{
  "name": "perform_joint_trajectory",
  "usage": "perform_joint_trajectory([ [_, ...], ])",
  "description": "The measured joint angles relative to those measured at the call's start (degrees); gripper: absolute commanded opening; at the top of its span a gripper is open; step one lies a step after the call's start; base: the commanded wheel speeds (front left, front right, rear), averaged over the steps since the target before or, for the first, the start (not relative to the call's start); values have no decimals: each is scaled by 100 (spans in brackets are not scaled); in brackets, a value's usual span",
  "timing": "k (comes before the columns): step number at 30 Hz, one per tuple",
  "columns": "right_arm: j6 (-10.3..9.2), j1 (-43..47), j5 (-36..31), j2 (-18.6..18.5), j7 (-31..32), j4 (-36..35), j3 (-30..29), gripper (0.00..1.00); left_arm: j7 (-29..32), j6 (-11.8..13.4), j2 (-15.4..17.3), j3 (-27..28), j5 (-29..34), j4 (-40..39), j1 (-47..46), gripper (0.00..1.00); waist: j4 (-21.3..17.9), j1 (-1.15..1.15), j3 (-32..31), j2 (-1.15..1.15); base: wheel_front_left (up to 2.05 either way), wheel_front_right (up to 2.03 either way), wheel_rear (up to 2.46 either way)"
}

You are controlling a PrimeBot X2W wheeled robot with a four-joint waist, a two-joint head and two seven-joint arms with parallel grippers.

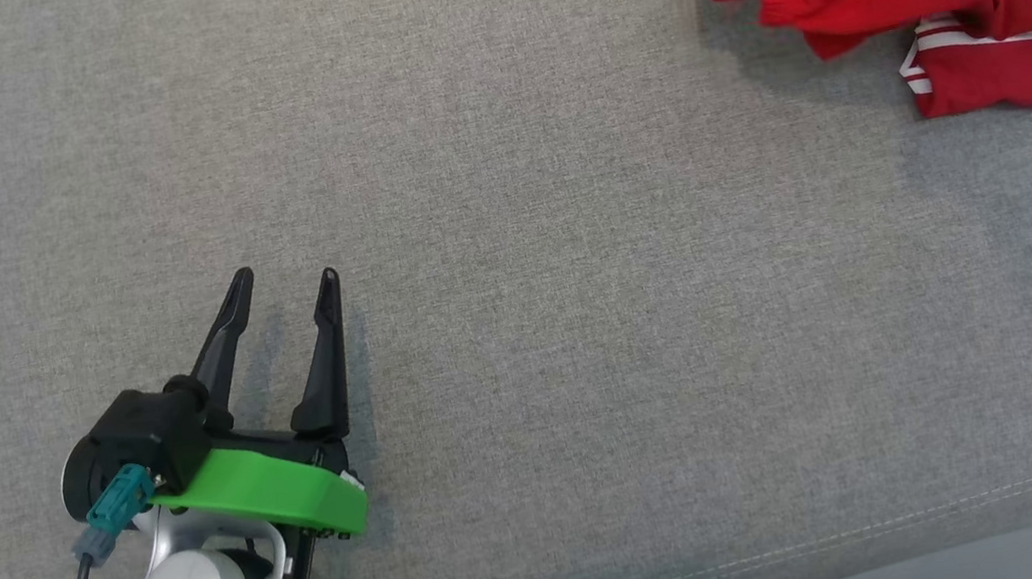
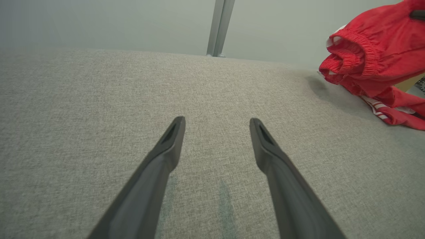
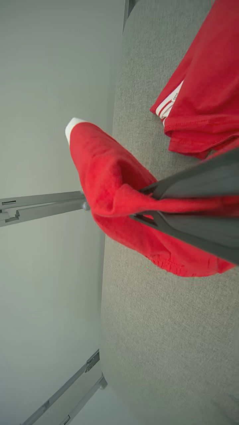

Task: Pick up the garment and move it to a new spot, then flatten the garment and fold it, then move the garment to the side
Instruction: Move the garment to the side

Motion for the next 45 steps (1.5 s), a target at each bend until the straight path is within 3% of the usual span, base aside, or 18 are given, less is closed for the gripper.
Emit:
perform_joint_trajectory([
  [9, 1, 461, 12, -683, 27, 293, -10, 0, 0, 20, 125, 54, 34, -9, -3, 100, -121, 0, 126, 0, 0, 0, 0],
  [16, 7, 728, 58, -826, -203, 808, -178, 0, 9, 41, 146, 18, 76, -16, -23, 100, -256, 0, 222, 0, 0, 0, 0],
  [21, -230, 911, -116, -792, -474, 1294, -248, 0, 51, 34, 144, 2, 76, -32, -151, 100, -281, 0, 287, 0, 0, 0, 0],
  [22, -307, 911, -209, -784, -531, 1363, -245, 10, 51, 34, 144, 0, 77, -32, -159, 100, -279, 0, 292, 0, 0, 0, 0],
  [23, -393, 911, -285, -776, -625, 1421, -253, 41, 51, 34, 144, 0, 77, -30, -164, 100, -275, 0, 296, 0, 0, 0, 0],
  [24, -478, 910, -355, -767, -712, 1475, -264, 100, 51, 33, 144, -1, 77, -29, -171, 100, -271, 0, 300, 0, 0, 0, 0],
  [34, -1282, 1060, -712, -612, -1106, 2253, -250, 100, -8, -19, 100, -27, 77, 143, -214, 100, -195, 0, 151, 0, 0, 0, 0],
  [45, -1269, 1055, -761, -357, -2328, 1797, -530, 100, -201, -43, -16, 109, 29, 390, -204, 100, -169, 0, -361, 0, 0, 0, 0],
])
